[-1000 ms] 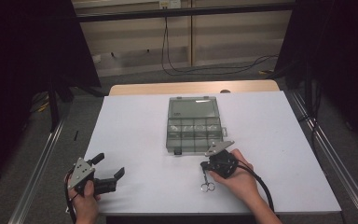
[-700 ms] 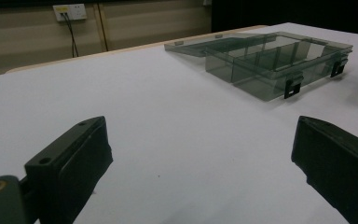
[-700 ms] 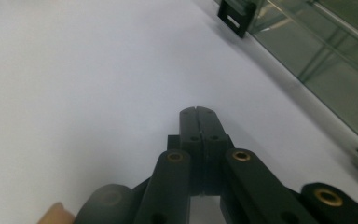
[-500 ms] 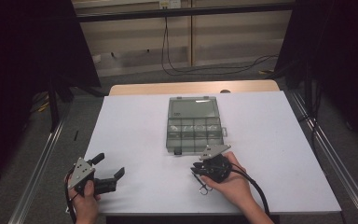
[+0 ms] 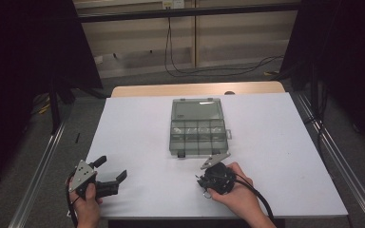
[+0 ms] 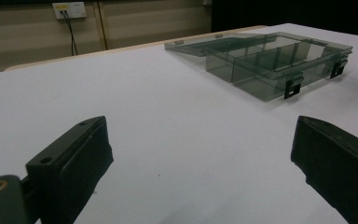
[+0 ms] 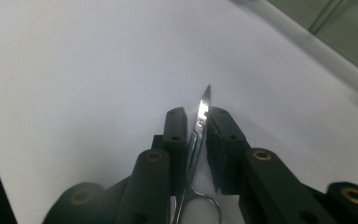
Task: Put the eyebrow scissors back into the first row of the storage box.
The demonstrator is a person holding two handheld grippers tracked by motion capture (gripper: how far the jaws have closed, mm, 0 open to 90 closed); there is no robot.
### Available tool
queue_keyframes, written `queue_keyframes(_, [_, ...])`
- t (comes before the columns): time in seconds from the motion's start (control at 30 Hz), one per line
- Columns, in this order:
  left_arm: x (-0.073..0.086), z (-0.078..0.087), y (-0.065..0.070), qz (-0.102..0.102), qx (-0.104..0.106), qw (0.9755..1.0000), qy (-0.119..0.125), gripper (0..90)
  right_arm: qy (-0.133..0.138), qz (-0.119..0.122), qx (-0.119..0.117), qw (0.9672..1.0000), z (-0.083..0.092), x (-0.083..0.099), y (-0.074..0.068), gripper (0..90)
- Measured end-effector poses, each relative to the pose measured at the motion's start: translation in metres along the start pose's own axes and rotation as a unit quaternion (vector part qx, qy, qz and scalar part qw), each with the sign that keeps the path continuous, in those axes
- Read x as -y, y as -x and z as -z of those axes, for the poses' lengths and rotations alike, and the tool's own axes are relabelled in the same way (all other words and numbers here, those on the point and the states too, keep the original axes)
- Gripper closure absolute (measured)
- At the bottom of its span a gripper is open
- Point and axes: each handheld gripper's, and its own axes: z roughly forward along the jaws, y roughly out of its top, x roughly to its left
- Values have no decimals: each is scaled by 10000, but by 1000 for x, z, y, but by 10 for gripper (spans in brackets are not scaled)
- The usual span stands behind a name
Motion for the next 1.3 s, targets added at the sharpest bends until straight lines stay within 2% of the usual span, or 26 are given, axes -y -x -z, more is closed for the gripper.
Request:
queue_keyframes(0.07, [0,0,0,-9,-3,10000,-8,46,-17,-52,36,10000,0,0,0,815])
queue_keyframes(0.13, [0,0,0,-7,-2,10000,-11,46,-15,68,185,9998,0,1,-4,820])
queue_keyframes(0.27, [0,0,0,-16,-18,10000,-16,47,-31,70,290,9996,0,1,-7,850])
queue_keyframes(0.47, [0,0,0,-30,-27,10000,-28,47,22,20,63,10000,0,0,-2,858])
queue_keyframes(0.57, [0,-1,0,-36,-15,10000,-23,47,-64,37,45,10000,2,0,-2,858])
queue_keyframes(0.63, [0,-1,1,-3,-16,10000,-28,47,-33,0,-60,10000,2,-1,-1,860])
queue_keyframes(0.77, [0,0,1,16,-40,10000,-21,47,40,-23,-165,9999,6,-4,0,900])
queue_keyframes(0.9, [0,0,1,-40,-38,10000,-29,47,-48,-46,-104,9999,6,-5,3,900])
queue_keyframes(1.0, [0,-1,1,0,-53,10000,-13,47,-298,-43,12,9995,2,-6,2,890])
queue_keyframes(1.17, [0,0,1,-37,-35,10000,-32,48,-151,-15,-133,9998,3,-4,5,900])
queue_keyframes(1.3, [0,0,0,-26,-33,10000,-14,48,-36,-17,-92,10000,7,-4,6,900])
